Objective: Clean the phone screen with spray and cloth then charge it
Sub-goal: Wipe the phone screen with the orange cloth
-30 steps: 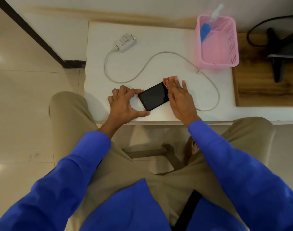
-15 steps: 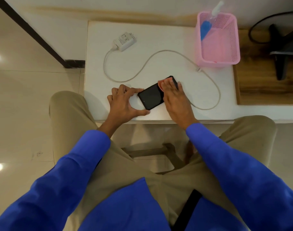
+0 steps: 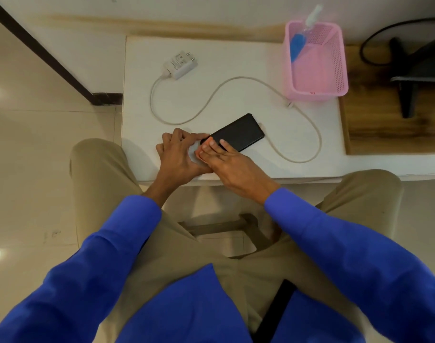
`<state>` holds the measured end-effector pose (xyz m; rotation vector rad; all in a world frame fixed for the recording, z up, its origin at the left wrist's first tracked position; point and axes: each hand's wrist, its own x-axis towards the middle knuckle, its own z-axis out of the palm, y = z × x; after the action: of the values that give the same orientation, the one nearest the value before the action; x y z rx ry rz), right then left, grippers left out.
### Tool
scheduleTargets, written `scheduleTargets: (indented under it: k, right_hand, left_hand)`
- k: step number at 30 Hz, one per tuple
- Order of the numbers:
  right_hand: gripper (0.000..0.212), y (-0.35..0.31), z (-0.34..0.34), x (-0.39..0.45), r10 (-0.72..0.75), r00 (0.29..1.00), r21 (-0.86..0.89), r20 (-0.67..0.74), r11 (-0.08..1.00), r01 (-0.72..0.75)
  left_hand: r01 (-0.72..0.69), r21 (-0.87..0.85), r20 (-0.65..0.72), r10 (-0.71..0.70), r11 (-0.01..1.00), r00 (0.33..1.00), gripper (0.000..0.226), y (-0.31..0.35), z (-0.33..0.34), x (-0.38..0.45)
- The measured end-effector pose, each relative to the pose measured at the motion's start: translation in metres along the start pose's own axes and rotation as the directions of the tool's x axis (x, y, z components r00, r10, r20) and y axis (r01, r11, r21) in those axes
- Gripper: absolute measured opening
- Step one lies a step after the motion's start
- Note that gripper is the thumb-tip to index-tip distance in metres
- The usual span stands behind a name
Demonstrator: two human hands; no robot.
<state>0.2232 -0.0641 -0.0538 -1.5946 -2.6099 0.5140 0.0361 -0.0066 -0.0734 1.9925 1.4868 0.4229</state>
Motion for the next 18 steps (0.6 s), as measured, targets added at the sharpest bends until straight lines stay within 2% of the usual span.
scheduleTargets:
  k: [2,4,6,9,14,16,18]
  right_hand:
    - [0.067,0.013,-0.005,-0.006,-0.060,0.997,-0.023,0.040,0.998,0.061]
    - [0.074,0.030,-0.009,-0.016,-0.055,0.998,-0.052,0.031,0.997,0.057]
    - [0.078,0.045,-0.012,-0.025,0.076,0.996,-0.041,-0.050,0.996,-0.078]
    - [0.074,0.055,-0.010,-0.030,0.302,0.940,-0.002,-0.158,0.952,-0.306]
    - [0.066,0.025,0.005,-0.018,0.448,0.863,0.035,-0.233,0.891,-0.453]
    - [0.062,0.005,0.012,-0.018,0.398,0.874,0.077,-0.280,0.917,-0.392]
    - [0.059,-0.011,0.019,-0.024,0.225,0.946,0.037,-0.234,0.974,-0.223]
  left_hand:
    - [-0.005,0.004,-0.007,0.005,1.000,1.000,0.091,-0.001,0.001,0.000]
    - [0.000,0.016,-0.010,0.000,1.000,1.000,0.089,-0.003,0.003,0.001]
    - [0.018,0.021,0.002,-0.018,1.000,1.000,0.088,-0.005,0.004,0.002]
    - [0.022,0.026,0.010,-0.022,0.999,1.000,0.086,-0.007,0.005,0.003]
    - [0.018,0.025,0.008,-0.018,1.000,1.000,0.086,-0.006,0.006,0.004]
    - [0.023,0.022,-0.001,-0.023,0.999,1.000,0.086,-0.005,0.006,0.003]
    - [0.005,0.020,-0.008,-0.005,1.000,1.000,0.087,-0.005,0.006,0.003]
